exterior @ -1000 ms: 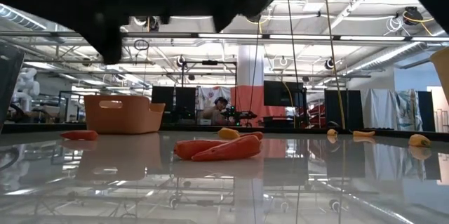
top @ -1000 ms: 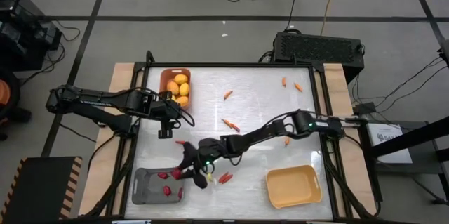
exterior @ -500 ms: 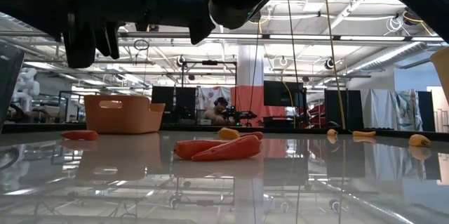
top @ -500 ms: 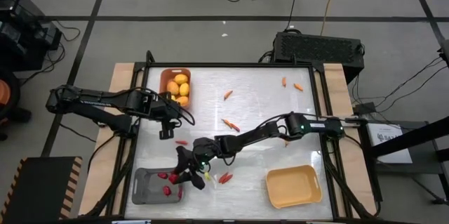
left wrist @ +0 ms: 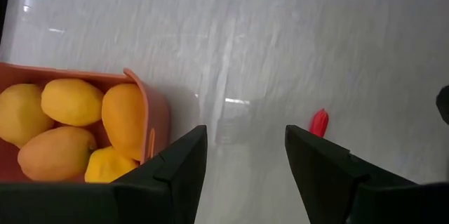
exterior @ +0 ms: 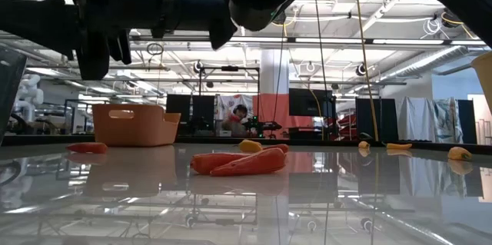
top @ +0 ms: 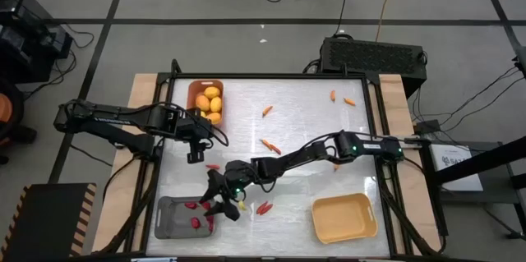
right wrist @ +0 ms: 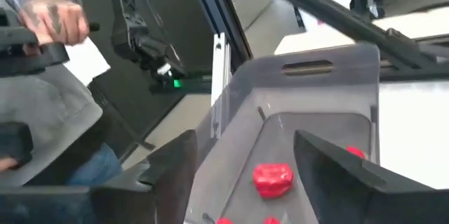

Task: Sort produce into baskets
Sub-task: Put the red chili pepper into the yellow bin

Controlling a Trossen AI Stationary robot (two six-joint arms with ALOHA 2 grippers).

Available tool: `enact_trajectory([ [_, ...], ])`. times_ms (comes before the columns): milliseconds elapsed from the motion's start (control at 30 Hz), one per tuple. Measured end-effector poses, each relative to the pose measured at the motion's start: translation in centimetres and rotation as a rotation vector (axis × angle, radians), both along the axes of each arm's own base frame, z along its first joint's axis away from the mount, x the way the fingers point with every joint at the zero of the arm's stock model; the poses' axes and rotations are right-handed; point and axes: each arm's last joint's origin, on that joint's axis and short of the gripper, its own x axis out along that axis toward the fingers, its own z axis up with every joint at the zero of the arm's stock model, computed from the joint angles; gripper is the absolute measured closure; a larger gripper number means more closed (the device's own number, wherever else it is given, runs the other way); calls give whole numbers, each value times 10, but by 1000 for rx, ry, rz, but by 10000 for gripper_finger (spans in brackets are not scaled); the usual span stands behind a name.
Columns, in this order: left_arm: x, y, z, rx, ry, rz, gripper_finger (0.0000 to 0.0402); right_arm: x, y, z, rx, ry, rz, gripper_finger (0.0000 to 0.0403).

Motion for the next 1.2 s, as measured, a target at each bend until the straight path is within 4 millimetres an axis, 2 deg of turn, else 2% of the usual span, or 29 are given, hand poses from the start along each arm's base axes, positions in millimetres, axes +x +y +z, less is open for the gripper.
enact_trajectory([
  [167,0,0,0,-2,-1,5,201,-9,-12,18,-44,167,-13,175],
  [367,0,0,0,-12,-4,27,201,-39,-35,48,-105,486,-39,193],
  [533,1,0,0,-39,-28,82,201,-74,-55,77,-213,684,-22,205],
  [700,4,-2,2,-76,-66,137,201,-116,-73,92,-376,950,-14,218],
  [800,11,-2,5,-123,-156,196,201,-140,-78,101,-515,1083,-7,230],
  [900,22,-4,10,-178,-269,242,201,-163,-80,101,-574,1174,23,240],
  [1033,44,-9,11,-252,-407,284,201,-199,-84,92,-582,1205,36,252],
  [1200,77,-29,-5,-351,-464,273,201,-254,-88,75,-533,1128,-31,266],
])
